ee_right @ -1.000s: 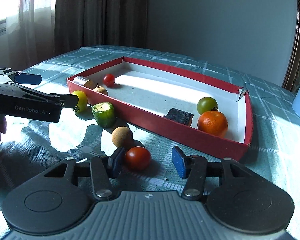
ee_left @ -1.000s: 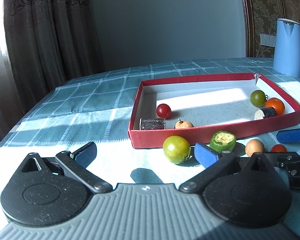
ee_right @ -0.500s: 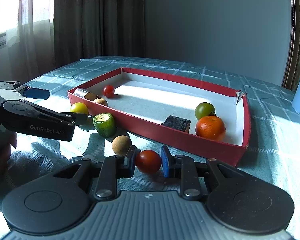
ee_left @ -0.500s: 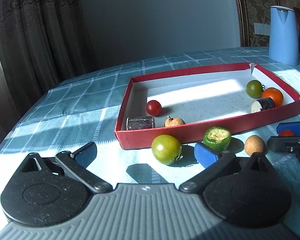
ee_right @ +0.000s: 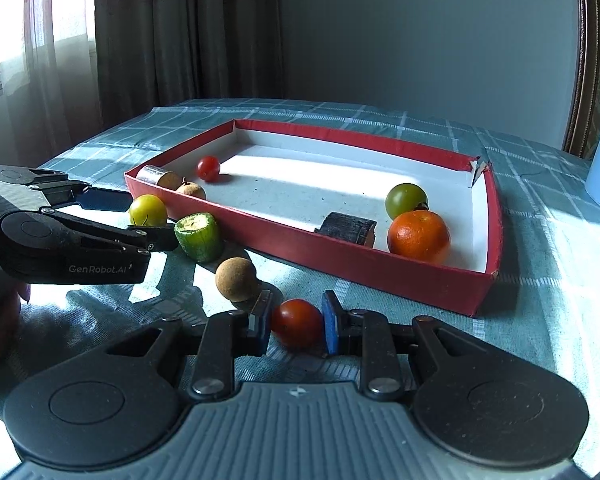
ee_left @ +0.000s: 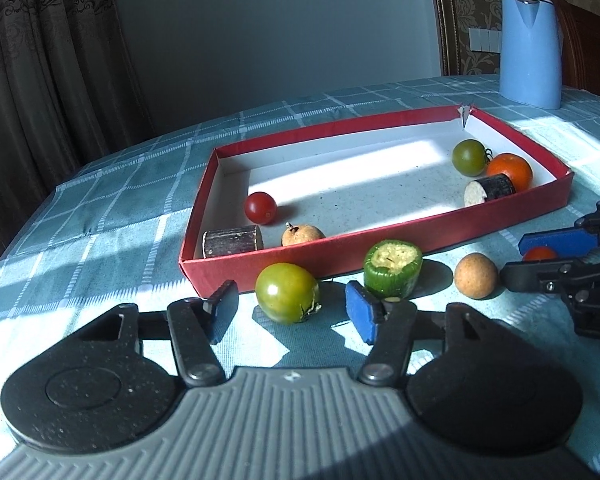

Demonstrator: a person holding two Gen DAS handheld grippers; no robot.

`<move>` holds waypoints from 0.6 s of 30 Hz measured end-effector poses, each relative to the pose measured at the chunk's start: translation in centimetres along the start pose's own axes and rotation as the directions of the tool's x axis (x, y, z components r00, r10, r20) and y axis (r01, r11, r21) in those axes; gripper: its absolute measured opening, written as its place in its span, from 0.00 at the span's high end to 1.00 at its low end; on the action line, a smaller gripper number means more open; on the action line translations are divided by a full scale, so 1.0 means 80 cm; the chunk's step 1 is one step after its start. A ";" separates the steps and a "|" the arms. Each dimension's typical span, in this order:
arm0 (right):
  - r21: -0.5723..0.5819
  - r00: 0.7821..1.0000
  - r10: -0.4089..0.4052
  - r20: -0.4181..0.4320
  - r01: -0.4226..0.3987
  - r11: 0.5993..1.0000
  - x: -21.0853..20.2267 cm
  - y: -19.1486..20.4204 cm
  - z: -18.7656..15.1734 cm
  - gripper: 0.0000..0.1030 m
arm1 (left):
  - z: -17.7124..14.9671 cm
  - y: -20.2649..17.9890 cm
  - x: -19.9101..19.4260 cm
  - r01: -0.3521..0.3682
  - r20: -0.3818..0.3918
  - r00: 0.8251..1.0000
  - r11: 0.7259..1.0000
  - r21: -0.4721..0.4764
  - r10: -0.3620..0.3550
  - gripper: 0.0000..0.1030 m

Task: Organize fruits
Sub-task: 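Grasp the yellow tomato with the left gripper while the right holds the red tomato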

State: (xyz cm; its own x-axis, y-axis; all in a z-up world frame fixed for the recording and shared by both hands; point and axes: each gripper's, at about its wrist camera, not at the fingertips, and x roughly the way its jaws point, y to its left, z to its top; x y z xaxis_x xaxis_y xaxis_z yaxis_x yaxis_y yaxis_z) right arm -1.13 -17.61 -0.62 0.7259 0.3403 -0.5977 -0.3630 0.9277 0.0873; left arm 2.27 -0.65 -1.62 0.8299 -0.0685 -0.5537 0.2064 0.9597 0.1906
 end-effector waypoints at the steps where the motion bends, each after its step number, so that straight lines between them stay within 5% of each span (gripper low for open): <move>1: -0.001 1.000 -0.001 0.000 0.001 1.000 0.000 0.000 0.000 0.76 | 0.000 0.000 0.000 0.006 -0.001 1.000 1.000 0.000 -0.006 0.54; 4: -0.001 1.000 -0.001 0.001 0.001 1.000 0.000 0.000 0.000 0.76 | 0.000 0.000 0.001 0.013 -0.003 1.000 1.000 -0.002 -0.013 0.70; 18: 0.000 1.000 -0.002 0.008 0.002 1.000 -0.003 0.000 0.000 0.75 | -0.001 0.002 -0.010 -0.008 0.043 0.999 1.000 -0.011 0.008 0.71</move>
State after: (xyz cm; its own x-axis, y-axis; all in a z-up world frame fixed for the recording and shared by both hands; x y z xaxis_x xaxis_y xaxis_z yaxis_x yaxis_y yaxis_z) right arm -1.31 -17.65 -0.50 0.7311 0.3398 -0.5916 -0.3615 0.9284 0.0866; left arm 1.63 -0.45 -1.21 0.8530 -0.0723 -0.5169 0.1943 0.9632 0.1858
